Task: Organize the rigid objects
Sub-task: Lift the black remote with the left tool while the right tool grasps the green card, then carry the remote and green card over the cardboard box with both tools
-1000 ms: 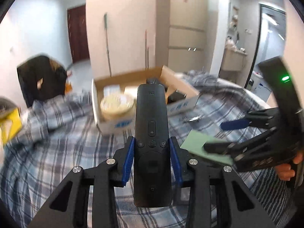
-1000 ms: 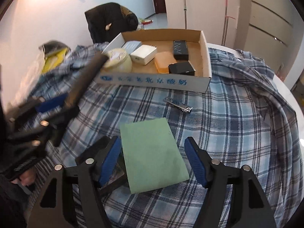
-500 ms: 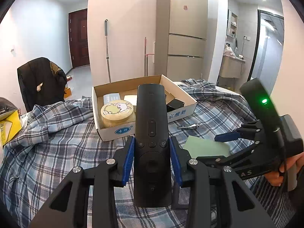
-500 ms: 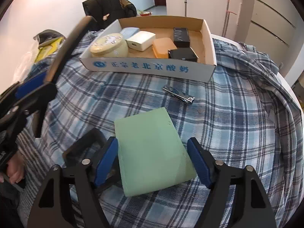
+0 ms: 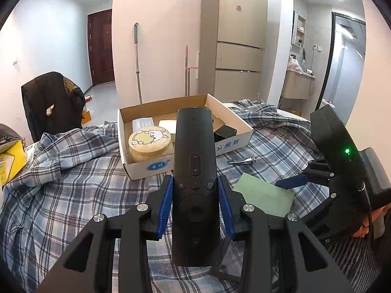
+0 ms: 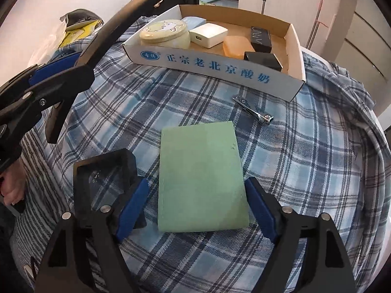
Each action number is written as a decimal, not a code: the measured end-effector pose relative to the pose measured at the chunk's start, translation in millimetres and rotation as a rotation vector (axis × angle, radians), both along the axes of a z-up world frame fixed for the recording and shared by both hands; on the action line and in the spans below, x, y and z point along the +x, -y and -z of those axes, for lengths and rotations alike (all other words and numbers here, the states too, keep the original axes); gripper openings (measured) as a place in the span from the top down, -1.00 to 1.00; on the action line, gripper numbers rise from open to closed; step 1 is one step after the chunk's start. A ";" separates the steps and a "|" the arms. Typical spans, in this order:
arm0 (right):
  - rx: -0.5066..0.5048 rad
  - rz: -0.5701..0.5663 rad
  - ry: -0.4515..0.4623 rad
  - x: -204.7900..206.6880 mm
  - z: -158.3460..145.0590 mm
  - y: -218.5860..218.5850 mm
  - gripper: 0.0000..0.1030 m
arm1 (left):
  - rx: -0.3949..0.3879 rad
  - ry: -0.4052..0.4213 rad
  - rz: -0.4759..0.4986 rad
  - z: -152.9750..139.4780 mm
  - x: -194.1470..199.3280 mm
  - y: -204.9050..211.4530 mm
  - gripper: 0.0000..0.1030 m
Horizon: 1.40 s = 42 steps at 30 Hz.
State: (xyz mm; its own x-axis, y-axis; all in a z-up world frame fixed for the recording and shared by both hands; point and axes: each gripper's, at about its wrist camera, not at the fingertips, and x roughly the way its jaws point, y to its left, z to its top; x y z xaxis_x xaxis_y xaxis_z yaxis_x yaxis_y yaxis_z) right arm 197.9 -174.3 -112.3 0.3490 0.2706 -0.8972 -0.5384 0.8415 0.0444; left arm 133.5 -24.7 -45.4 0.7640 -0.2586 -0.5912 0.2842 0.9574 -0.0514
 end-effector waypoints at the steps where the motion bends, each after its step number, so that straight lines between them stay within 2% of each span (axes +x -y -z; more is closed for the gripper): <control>1: 0.000 0.005 0.002 0.0 0.0 0.0 -0.55 | 0.002 0.001 0.002 0.1 0.3 0.2 0.26; 2: -0.002 0.008 0.006 0.0 -0.1 -0.5 -0.55 | 0.004 0.000 0.003 0.3 0.5 0.5 0.26; 5: -0.035 0.028 0.037 -0.6 -1.1 -1.4 -0.36 | 0.004 0.001 0.002 0.5 0.5 0.6 0.26; 12: 0.004 0.087 0.086 4.2 -12.4 5.8 -0.35 | 0.005 0.005 0.001 0.7 0.3 0.4 0.26; 19: 0.217 0.111 0.261 -6.7 -51.8 20.9 -0.35 | 0.016 0.024 -0.002 -0.2 -1.8 0.6 0.26; 26: 0.218 0.194 0.394 -9.0 -69.8 23.5 -0.35 | 0.023 0.050 -0.035 -8.8 -5.1 -2.7 0.26; 30: 0.221 0.240 0.365 3.1 -91.0 28.1 -0.35 | 0.030 0.076 -0.052 -32.3 -0.6 -2.3 0.26; 34: 0.194 0.256 0.394 17.9 -115.7 25.1 -0.35 | 0.058 0.113 -0.042 -63.0 18.3 4.5 0.26; 37: 0.178 0.308 0.413 40.8 -136.6 20.8 -0.35 | 0.084 0.218 -0.070 -82.0 38.5 11.1 0.26; 39: 0.130 0.376 0.399 65.2 -146.9 17.1 -0.35 | 0.145 0.270 -0.116 -89.0 62.0 20.6 0.26; 42: 0.123 0.440 0.397 95.6 -158.1 17.9 -0.35 | 0.042 0.223 -0.138 -93.1 98.9 14.7 0.26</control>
State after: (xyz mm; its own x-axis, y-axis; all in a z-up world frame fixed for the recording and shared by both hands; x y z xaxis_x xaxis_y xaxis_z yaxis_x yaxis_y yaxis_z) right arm 293.5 -192.2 45.8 0.7532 0.1184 -0.6470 -0.1361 0.9904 0.0228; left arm 232.4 -39.4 47.8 0.9028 -0.1214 -0.4125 0.1504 0.9879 0.0383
